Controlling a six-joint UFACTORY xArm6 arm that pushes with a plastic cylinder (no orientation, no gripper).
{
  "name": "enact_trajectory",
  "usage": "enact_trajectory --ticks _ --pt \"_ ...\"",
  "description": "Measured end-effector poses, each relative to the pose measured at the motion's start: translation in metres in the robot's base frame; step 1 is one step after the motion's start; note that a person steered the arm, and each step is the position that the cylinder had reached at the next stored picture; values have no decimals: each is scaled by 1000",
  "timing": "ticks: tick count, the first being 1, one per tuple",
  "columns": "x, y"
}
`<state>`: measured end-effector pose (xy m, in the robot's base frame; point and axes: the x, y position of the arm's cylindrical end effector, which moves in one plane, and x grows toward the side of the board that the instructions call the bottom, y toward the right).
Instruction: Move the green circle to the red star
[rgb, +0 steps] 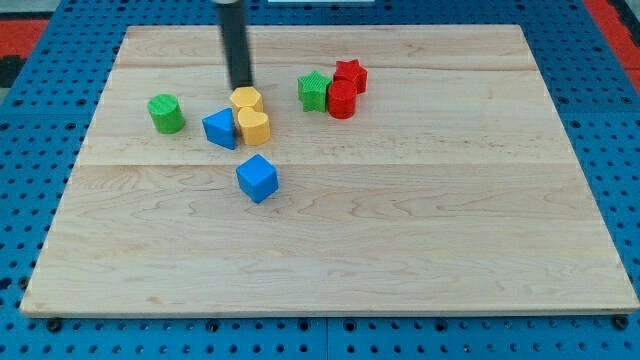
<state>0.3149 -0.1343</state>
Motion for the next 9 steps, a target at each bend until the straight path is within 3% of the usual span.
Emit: enact_trajectory --ticks 1,2,3,4,5,6,8,9 --pt "-2 -87" --pt "61 -108" --pt "80 -83" --pt "19 -50" --pt "2 -74" --pt "2 -63" --pt "27 -110" --pt "35 -100"
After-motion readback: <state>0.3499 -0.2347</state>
